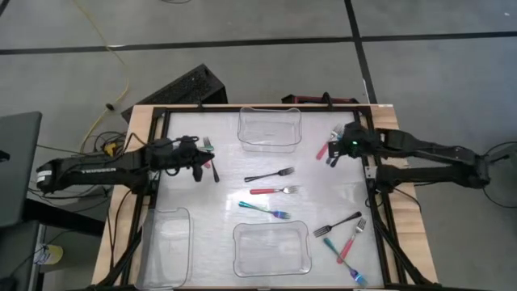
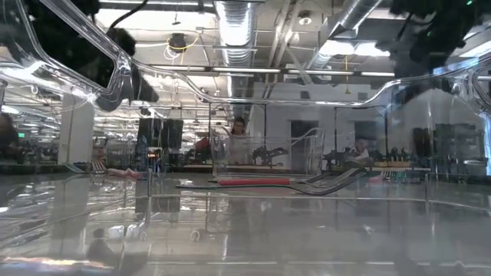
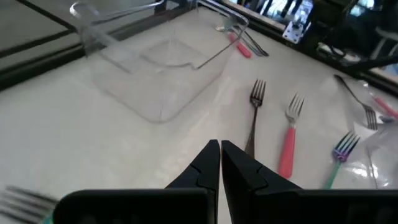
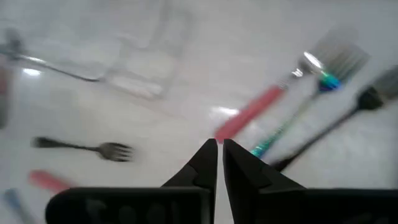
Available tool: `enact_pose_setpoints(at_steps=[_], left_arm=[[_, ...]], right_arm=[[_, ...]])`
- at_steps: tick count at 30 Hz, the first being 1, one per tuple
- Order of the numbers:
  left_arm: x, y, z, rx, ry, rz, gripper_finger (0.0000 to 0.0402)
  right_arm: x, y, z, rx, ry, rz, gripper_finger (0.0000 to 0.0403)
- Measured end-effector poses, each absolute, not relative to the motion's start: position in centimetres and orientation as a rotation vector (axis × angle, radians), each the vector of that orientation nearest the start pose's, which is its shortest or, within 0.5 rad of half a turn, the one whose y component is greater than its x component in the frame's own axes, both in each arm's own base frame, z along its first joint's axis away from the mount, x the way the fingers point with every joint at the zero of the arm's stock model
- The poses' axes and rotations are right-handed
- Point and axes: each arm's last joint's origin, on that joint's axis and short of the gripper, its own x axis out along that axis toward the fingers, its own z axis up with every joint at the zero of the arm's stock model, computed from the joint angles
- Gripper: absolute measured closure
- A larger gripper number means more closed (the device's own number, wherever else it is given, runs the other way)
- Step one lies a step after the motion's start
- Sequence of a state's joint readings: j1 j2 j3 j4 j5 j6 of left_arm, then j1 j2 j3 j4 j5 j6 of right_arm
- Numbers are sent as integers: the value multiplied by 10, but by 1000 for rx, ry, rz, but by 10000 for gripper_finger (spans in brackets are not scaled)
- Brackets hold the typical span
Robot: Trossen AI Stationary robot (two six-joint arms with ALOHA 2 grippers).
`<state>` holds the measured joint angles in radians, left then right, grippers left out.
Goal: Sort silverware by color (type)
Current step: Put the blue fork into the top transparent bin
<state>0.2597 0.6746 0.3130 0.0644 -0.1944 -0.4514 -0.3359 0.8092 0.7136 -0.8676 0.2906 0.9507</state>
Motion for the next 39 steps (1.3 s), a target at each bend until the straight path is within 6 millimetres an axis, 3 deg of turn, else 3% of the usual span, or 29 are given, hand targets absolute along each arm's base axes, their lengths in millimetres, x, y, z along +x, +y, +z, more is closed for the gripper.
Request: enact_pose_setpoints(at_steps=[9, 16, 20, 33, 39], left_arm=[[180, 53, 240, -432, 217, 477, 402], [184, 53, 241, -444, 240, 431, 402], [184, 52, 240, -457, 248, 435, 402], [183, 52, 239, -475, 252, 439, 402], [183, 52, 238, -477, 269, 444, 402]], right_arm=[[146, -103, 211, 985, 821, -1323, 349], [146, -135, 179, 1051, 965, -1457, 349], [153, -151, 168, 1041, 951, -1420, 349], [154, -165, 157, 1068, 941, -1408, 344], [152, -163, 163, 1066, 916, -1403, 296]])
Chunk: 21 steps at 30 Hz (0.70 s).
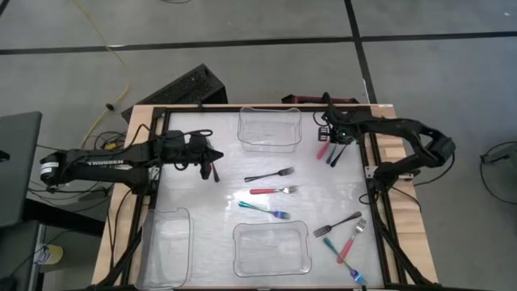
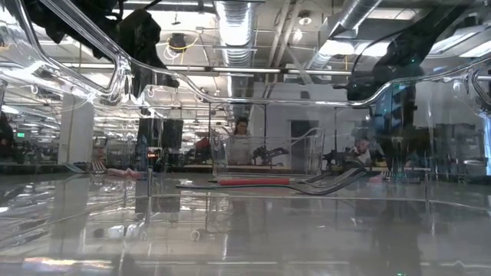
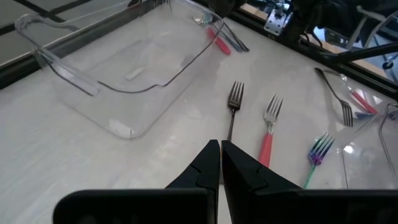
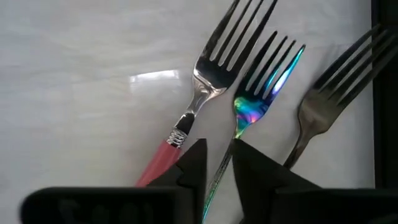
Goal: Sort silverware by color (type)
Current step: Put the blue fork into the top transparent bin
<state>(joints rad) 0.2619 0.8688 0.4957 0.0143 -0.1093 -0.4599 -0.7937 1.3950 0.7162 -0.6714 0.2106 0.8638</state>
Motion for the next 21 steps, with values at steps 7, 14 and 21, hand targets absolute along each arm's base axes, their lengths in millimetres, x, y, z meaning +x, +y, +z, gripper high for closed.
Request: enact_pose_setpoints(at_steps=[7, 14, 21], left_arm=[[182, 52, 237, -478, 280, 447, 402], [182, 52, 236, -478, 290, 451, 402], [182, 52, 235, -478, 300, 453, 401]], right_arm=[[150, -162, 160, 1094, 915, -1427, 219], [142, -154, 139, 1128, 874, -1460, 223], [139, -146, 127, 1112, 830, -1504, 278]])
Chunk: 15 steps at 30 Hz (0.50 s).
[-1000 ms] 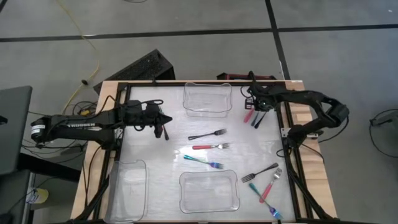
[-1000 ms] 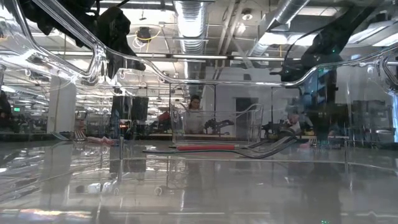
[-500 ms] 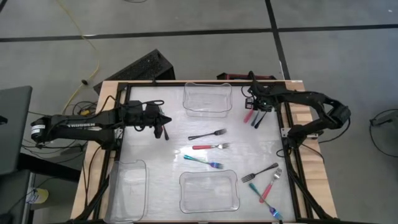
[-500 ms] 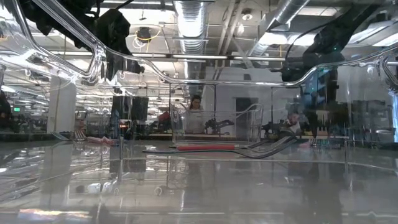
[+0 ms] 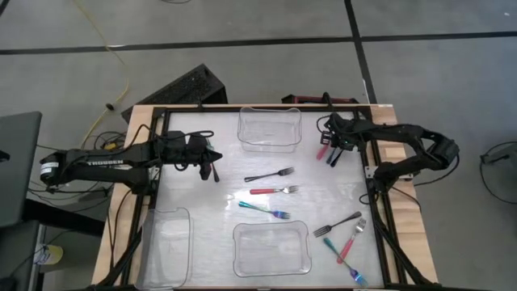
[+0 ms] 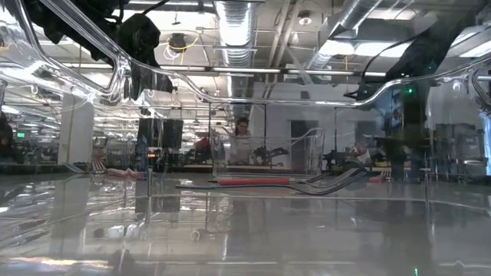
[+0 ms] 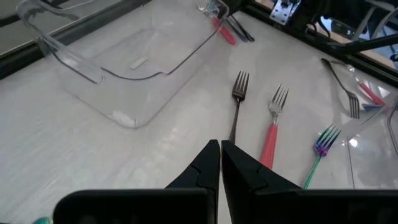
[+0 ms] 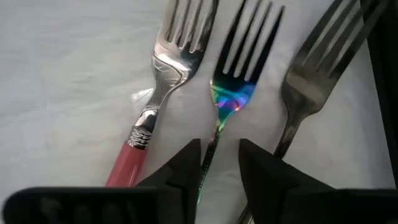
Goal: Sort silverware by color (type)
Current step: Put the blue fork into the top transparent bin
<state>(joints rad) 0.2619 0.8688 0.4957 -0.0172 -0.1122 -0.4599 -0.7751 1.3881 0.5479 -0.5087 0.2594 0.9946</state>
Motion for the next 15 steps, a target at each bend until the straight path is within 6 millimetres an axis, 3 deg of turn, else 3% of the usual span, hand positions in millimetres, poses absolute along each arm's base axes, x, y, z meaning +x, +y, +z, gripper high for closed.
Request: enact_pose_setpoints(at_steps=[10, 15], left_arm=[[182, 52, 235, -500, 293, 461, 402], [182, 52, 235, -507, 297, 445, 402]], right_arm=[[151, -138, 129, 1080, 777, -1510, 383], [157, -141, 144, 1110, 731, -1463, 385]])
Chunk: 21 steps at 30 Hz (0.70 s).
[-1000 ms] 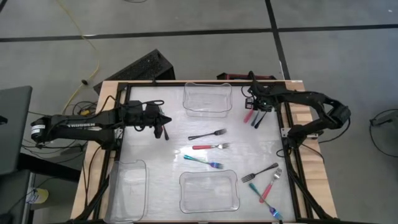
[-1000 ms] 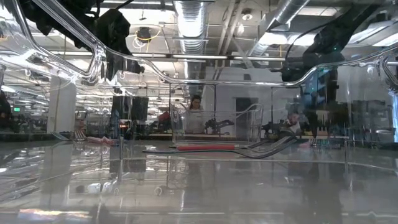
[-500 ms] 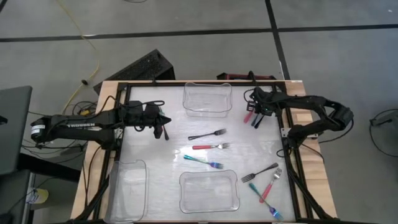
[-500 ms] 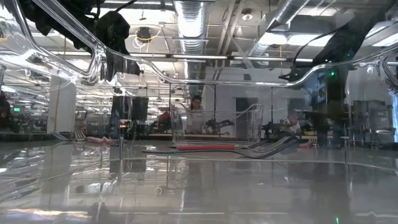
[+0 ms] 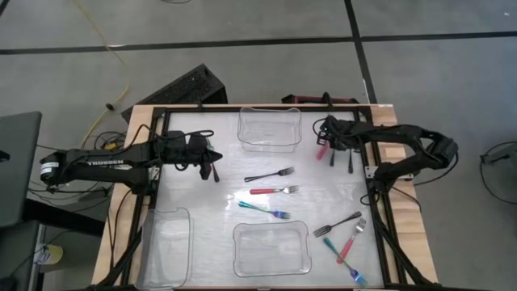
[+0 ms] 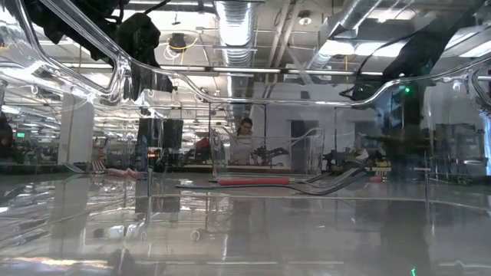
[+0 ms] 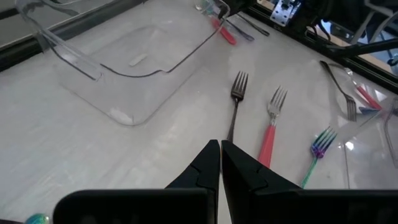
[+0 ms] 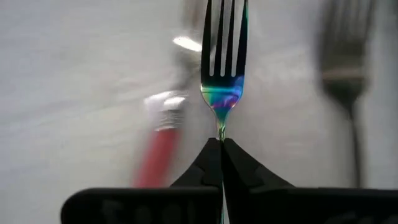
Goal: Sort silverware by color (type)
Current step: Put the blue fork into the top transparent bin
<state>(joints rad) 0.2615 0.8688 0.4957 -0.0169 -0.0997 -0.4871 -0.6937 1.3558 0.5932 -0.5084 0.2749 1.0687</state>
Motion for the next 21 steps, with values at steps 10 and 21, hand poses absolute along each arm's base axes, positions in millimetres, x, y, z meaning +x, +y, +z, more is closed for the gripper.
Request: enact_pose_setpoints(at_steps=[10, 21], left_arm=[[182, 51, 235, -525, 299, 434, 402], [181, 51, 233, -526, 313, 437, 402]], right_arm=[[160, -148, 216, 996, 527, -1409, 382], [248, -137, 326, 313, 375, -866, 382]])
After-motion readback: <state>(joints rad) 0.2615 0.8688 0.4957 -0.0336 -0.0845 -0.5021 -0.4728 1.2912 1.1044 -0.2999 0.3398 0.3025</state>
